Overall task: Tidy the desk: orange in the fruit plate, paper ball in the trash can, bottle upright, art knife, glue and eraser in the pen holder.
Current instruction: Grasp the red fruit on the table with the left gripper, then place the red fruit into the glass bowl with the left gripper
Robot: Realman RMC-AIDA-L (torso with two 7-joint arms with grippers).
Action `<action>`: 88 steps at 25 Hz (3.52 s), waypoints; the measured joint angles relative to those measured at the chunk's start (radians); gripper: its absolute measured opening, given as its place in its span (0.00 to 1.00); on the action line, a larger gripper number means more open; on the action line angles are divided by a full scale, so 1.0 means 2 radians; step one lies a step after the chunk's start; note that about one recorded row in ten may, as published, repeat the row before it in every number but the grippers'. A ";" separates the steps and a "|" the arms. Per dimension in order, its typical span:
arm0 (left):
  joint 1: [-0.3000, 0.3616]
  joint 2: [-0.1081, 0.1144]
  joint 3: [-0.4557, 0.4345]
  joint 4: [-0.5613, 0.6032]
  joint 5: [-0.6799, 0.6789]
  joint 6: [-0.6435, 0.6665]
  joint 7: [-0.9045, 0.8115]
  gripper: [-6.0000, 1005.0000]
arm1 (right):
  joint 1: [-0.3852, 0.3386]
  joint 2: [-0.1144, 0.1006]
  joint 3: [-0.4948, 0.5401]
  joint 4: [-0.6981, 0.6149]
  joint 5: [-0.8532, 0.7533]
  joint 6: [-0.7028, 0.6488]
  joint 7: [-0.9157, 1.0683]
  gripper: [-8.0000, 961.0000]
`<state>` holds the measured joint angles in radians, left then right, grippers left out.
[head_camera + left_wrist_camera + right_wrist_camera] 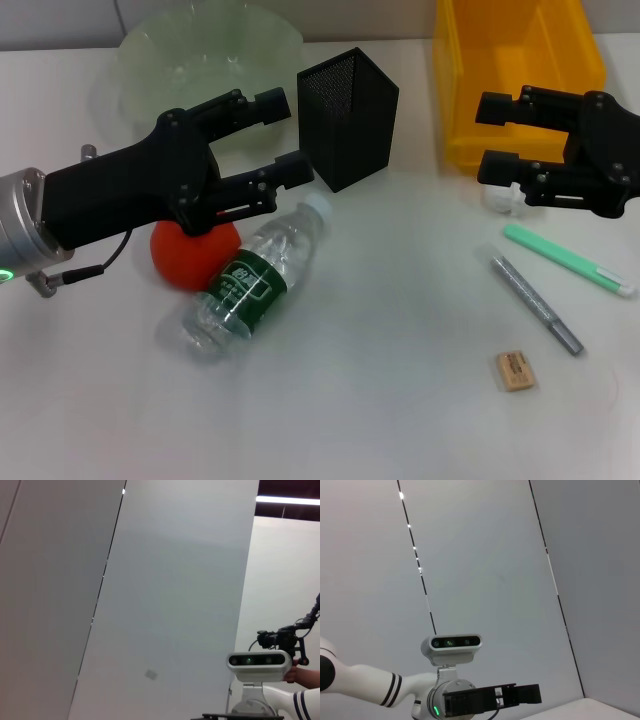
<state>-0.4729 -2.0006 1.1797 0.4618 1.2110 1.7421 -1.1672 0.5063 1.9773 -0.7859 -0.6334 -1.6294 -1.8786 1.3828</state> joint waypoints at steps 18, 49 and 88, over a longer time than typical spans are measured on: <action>0.026 -0.006 -0.005 -0.003 0.003 -0.123 0.006 0.76 | -0.035 0.012 0.011 -0.002 0.006 0.003 -0.005 0.76; 0.064 -0.021 0.003 -0.011 0.054 -0.314 0.076 0.72 | -0.046 0.009 0.036 -0.003 0.010 -0.016 0.000 0.76; -0.152 -0.040 -0.172 -0.052 0.046 -0.476 0.244 0.17 | -0.050 0.029 0.050 -0.001 0.012 -0.027 0.014 0.76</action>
<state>-0.7769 -2.0806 0.8350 0.3575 1.3021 0.7909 -0.6796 0.4067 2.0355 -0.6855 -0.6355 -1.6060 -1.9333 1.4112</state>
